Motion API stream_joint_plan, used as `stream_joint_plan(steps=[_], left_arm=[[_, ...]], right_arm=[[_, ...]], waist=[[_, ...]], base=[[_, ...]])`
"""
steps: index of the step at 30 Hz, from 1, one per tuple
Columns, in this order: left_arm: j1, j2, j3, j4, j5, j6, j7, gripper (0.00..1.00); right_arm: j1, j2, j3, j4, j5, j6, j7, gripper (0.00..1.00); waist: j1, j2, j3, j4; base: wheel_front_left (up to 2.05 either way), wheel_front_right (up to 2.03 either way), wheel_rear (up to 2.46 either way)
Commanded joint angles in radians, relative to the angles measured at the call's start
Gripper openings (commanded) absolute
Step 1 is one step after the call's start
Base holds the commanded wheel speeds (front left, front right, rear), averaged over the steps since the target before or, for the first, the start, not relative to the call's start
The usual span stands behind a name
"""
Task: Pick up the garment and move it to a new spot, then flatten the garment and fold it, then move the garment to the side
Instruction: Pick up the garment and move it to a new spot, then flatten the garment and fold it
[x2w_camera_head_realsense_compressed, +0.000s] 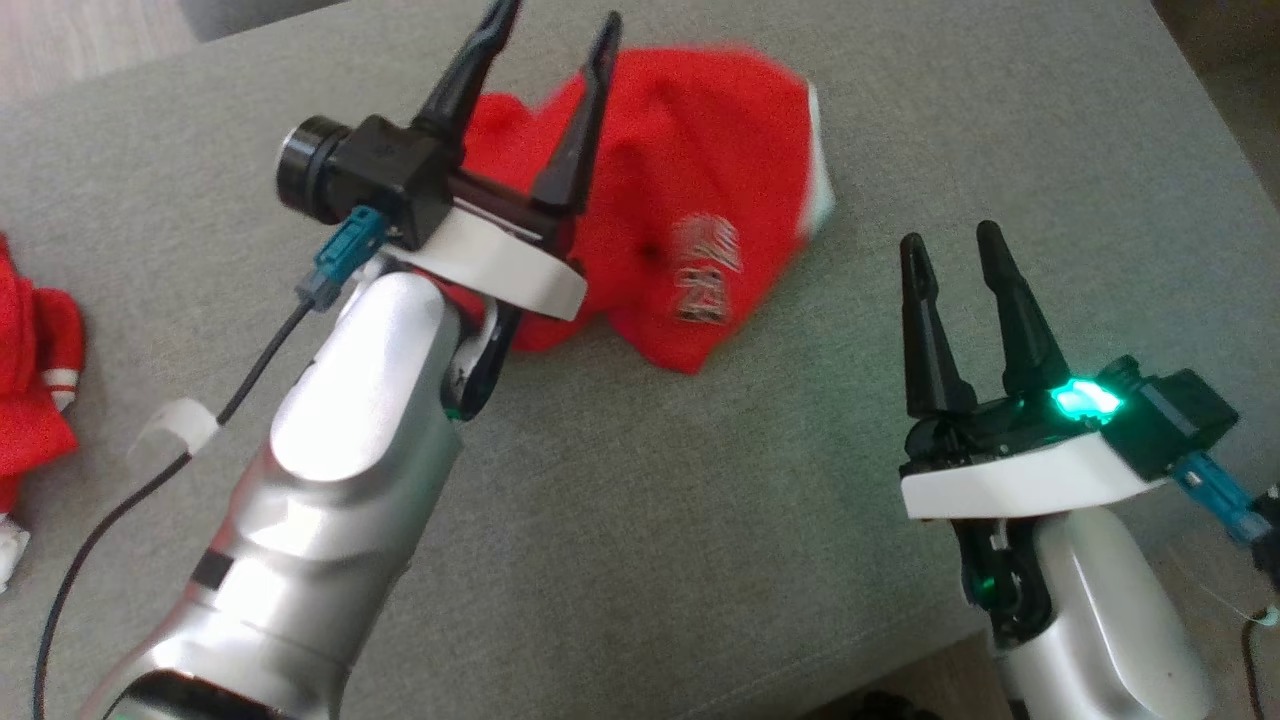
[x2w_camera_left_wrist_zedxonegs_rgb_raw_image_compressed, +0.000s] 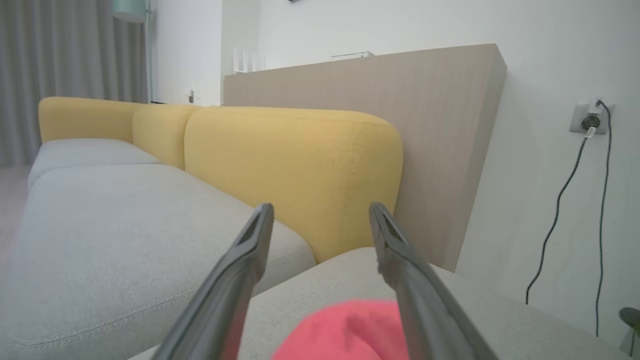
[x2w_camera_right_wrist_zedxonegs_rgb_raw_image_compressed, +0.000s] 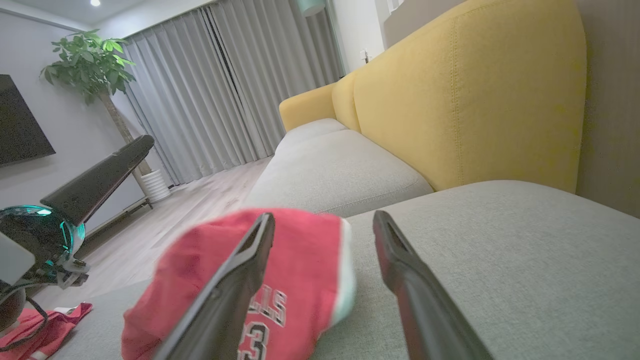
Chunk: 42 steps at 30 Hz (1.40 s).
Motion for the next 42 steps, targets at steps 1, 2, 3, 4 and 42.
stream_joint_plan(steps=[1,2,3,4,42], left_arm=[[-0.043,0.014,0.040,-0.009,-0.001,0.008,-0.020,1.00],[-0.043,0.019,0.046,0.003,-0.001,0.010,-0.029,1.00],[-0.041,0.027,0.051,0.014,0.002,0.012,-0.038,1.00],[-0.036,0.035,0.059,0.022,0.004,0.014,-0.046,1.00],[0.628,-0.019,0.407,-0.309,0.126,-0.035,-0.066,1.00]], right_arm=[[-0.023,-0.004,0.015,-0.041,0.007,-0.001,-0.010,1.00],[-0.020,-0.004,0.011,-0.041,0.006,-0.001,-0.010,1.00],[-0.017,-0.004,0.007,-0.042,0.003,-0.001,-0.010,1.00],[-0.014,-0.004,0.004,-0.042,0.000,-0.001,-0.010,1.00],[0.042,-0.004,0.080,0.191,-0.238,-0.001,-0.011,1.00]], waist=[[-0.0001,0.0000,0.009,-0.007],[-0.0001,0.0000,0.008,-0.002],[-0.0001,0.0000,0.004,0.007],[-0.0001,0.0000,0.000,0.015],[-0.0001,0.0000,-0.135,0.424]], base=[[0.00,0.00,0.00],[0.00,0.00,0.00],[0.00,0.00,0.00],[0.00,0.00,0.00],[0.00,0.00,0.00]])
